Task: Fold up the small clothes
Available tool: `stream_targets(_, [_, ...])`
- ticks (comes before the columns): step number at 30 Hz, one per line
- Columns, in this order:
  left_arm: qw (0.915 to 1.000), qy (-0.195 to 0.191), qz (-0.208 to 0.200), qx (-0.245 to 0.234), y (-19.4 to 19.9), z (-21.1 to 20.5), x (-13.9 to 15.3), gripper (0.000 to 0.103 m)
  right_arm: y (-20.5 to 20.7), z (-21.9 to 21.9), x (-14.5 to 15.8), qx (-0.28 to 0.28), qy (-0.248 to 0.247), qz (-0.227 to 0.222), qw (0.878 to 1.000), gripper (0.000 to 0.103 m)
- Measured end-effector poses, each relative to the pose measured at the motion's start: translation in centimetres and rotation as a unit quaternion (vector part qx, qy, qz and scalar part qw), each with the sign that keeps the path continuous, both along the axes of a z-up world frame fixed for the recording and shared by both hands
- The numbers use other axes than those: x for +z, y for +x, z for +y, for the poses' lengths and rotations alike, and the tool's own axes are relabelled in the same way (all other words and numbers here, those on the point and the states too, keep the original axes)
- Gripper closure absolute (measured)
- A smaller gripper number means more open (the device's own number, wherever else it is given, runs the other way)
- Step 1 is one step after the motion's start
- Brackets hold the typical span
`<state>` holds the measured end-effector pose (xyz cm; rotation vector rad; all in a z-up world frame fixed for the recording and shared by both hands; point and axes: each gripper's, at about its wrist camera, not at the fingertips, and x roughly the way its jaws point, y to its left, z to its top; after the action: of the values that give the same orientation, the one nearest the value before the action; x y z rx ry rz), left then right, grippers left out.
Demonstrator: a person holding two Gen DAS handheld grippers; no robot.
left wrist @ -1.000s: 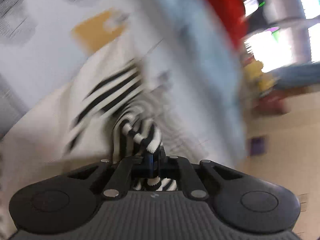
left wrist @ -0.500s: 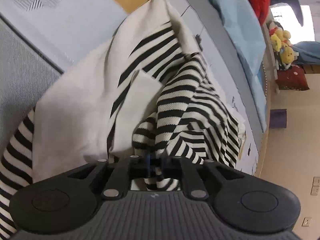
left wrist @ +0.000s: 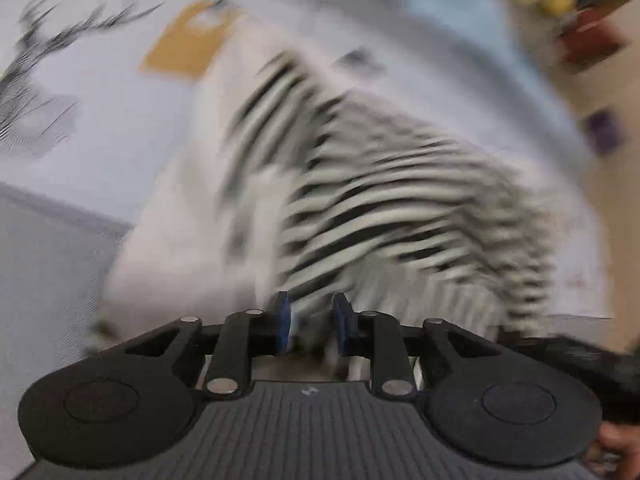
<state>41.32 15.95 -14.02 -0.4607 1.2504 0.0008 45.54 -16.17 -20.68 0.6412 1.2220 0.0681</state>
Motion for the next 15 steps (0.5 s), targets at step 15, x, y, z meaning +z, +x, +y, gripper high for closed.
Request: stream_targets(15, [0.9882, 0.064, -0.135, -0.033, -8.5, -1.4, 8.8, 0.066, -7.4, -6.0, 9.5, -0.062, -0.005, -0.117, 0.991, 0.067])
